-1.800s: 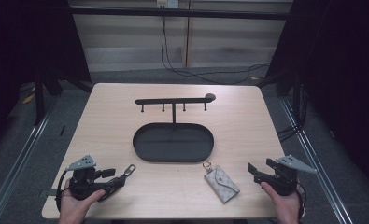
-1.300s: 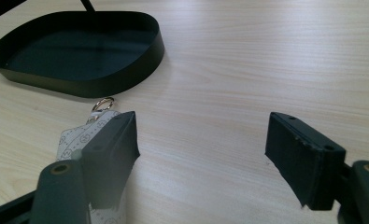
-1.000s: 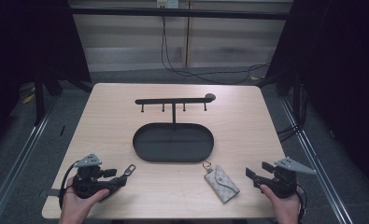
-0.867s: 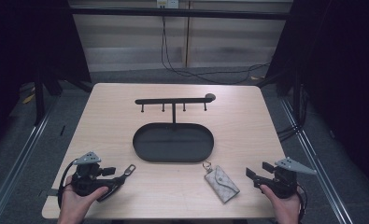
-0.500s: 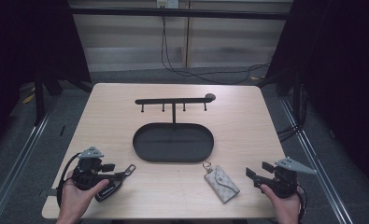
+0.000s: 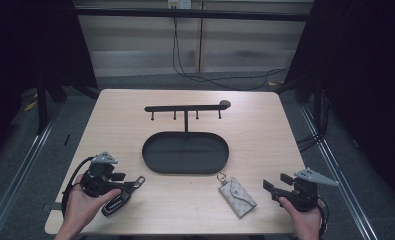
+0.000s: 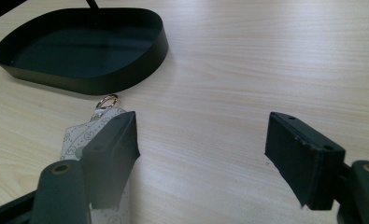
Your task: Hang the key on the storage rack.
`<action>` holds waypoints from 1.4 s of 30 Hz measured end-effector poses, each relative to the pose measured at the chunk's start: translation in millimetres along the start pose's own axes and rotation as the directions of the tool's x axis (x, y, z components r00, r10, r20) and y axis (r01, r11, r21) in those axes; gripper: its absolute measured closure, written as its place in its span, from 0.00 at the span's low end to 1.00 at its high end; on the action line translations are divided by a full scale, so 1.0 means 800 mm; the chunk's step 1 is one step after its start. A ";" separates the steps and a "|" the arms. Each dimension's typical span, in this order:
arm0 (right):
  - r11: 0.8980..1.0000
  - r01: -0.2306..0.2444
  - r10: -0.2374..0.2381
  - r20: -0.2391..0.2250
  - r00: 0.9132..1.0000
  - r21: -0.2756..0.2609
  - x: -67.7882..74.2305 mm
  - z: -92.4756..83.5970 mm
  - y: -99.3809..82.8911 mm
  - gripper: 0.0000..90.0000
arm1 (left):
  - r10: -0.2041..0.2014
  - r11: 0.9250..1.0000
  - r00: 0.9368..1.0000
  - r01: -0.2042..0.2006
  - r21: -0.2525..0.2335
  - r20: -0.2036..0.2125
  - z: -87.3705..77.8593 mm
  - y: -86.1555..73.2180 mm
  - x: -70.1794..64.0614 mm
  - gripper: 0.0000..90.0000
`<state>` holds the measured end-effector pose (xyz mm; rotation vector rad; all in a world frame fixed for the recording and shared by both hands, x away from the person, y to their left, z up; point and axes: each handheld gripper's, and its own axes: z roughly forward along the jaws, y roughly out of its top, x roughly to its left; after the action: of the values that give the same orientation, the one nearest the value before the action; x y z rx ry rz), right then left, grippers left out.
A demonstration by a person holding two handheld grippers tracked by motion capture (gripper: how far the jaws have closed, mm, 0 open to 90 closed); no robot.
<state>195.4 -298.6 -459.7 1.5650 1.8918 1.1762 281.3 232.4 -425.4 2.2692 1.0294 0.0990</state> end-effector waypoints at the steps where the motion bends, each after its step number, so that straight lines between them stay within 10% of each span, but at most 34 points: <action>1: 1.000 0.003 -0.003 -0.003 1.000 0.003 0.000 0.000 0.000 0.28 | -0.002 1.000 1.000 0.002 0.010 0.002 0.002 0.001 0.001 0.55; 9: 1.000 -0.001 0.001 -0.007 1.000 0.014 0.000 0.002 0.000 0.28 | -0.006 0.998 0.999 0.003 0.068 0.048 0.011 0.006 0.011 0.60; 25: 1.000 0.010 -0.010 -0.013 1.000 0.022 0.001 0.003 0.000 0.28 | 0.042 0.972 0.999 -0.044 0.232 0.014 0.035 0.028 0.012 0.70; 42: 0.999 0.017 -0.016 -0.014 1.000 0.034 0.001 0.006 0.000 0.28 | 0.038 0.922 0.999 -0.040 0.386 0.013 0.071 0.045 0.021 0.74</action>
<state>198.4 -296.2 -462.1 1.5600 1.9393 1.1560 334.7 196.7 -453.0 2.6432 1.0764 -0.1038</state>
